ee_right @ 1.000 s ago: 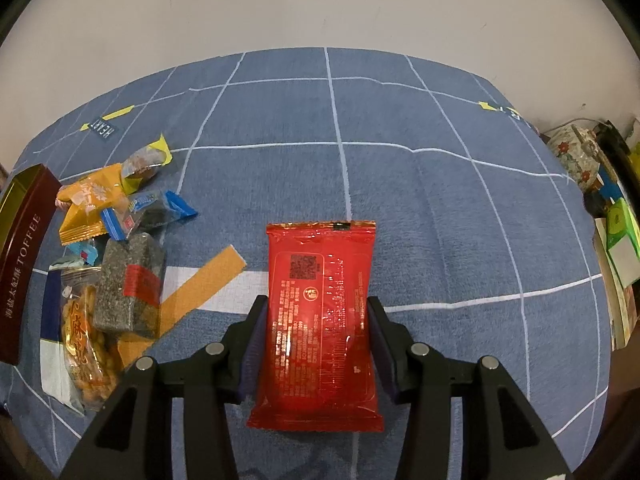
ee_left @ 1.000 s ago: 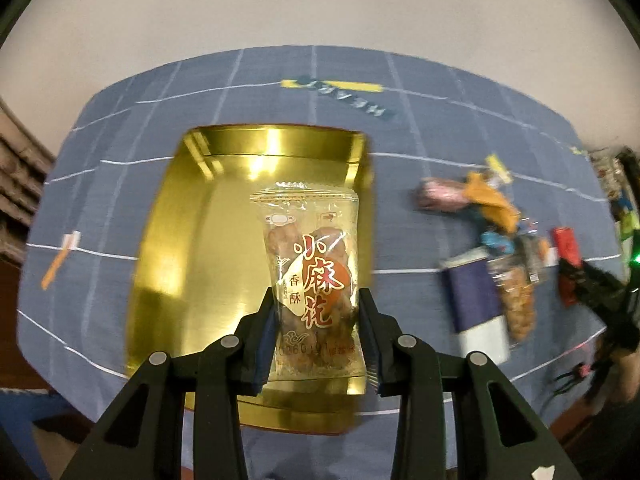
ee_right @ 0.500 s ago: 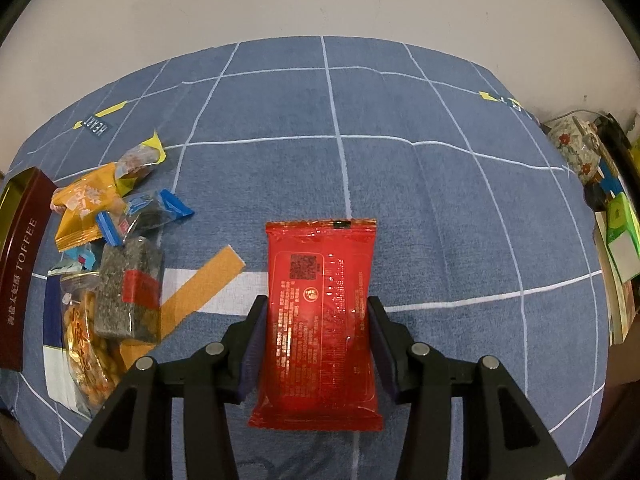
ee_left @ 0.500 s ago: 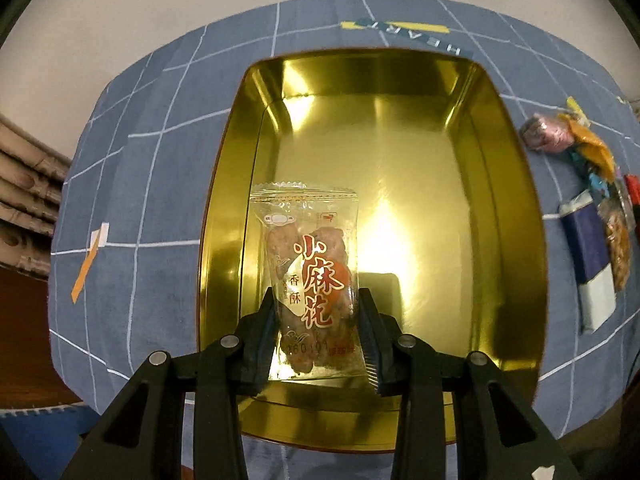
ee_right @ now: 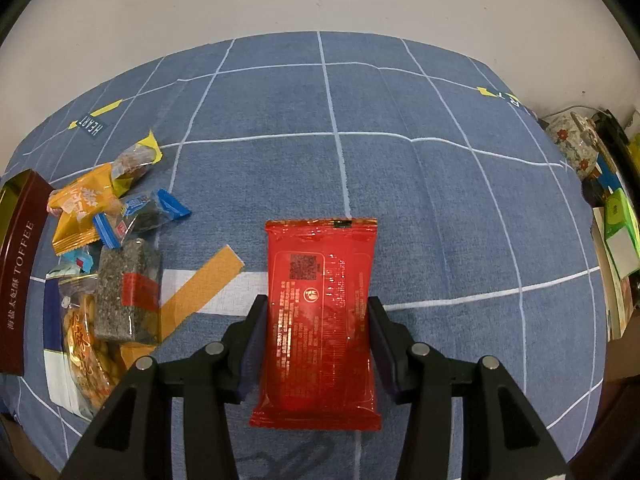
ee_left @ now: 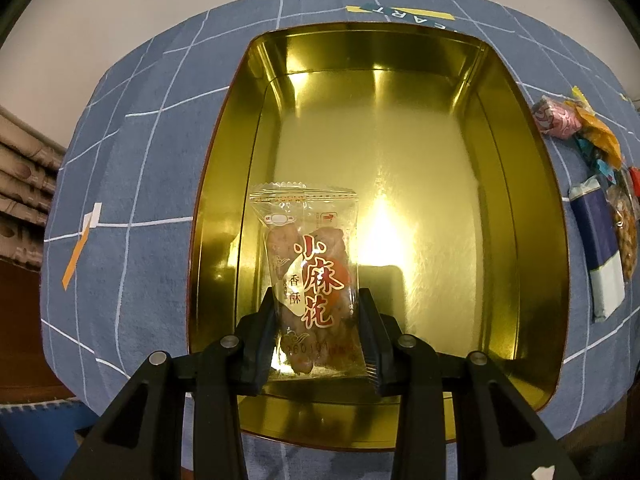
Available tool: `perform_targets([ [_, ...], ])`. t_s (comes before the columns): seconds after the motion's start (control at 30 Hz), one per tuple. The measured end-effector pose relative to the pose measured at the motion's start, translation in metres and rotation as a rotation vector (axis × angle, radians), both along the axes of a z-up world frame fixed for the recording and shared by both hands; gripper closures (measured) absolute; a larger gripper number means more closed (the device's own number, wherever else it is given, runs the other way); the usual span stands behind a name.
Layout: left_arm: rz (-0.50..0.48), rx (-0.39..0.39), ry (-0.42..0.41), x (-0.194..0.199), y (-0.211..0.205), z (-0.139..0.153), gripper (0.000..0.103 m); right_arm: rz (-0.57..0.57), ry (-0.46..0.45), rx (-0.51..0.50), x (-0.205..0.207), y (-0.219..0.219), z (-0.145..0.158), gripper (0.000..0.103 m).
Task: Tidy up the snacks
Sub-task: 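Carry the clear snack bag into the gold tin and open the left tool, then carry the red packet into the gold tin and open the right tool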
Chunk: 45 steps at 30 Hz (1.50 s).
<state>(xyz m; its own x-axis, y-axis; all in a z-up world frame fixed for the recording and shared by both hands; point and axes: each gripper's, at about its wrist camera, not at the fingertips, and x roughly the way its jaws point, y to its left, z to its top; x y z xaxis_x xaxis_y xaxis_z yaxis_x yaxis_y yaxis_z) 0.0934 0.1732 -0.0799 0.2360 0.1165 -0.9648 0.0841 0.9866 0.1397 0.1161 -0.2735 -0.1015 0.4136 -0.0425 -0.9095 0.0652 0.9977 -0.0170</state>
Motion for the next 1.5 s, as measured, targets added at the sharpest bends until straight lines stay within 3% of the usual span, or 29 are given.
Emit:
perform_targets([
  [0.53,0.025,0.015,-0.054,-0.012,-0.011,0.012,0.064,-0.004,-0.006,-0.016,0.0,0.002,0.0,0.056],
  [0.97,0.095,-0.001,-0.205,-0.029,-0.018,0.047,0.042,-0.063,-0.05,-0.043,-0.009,0.013,0.004,0.058],
  [1.23,0.164,-0.024,-0.256,-0.038,-0.001,0.057,0.037,-0.081,-0.131,-0.035,-0.02,0.028,0.036,0.058],
  [1.5,0.267,-0.06,-0.291,-0.048,0.024,0.064,0.036,-0.023,-0.18,0.034,-0.025,0.07,0.07,0.058],
])
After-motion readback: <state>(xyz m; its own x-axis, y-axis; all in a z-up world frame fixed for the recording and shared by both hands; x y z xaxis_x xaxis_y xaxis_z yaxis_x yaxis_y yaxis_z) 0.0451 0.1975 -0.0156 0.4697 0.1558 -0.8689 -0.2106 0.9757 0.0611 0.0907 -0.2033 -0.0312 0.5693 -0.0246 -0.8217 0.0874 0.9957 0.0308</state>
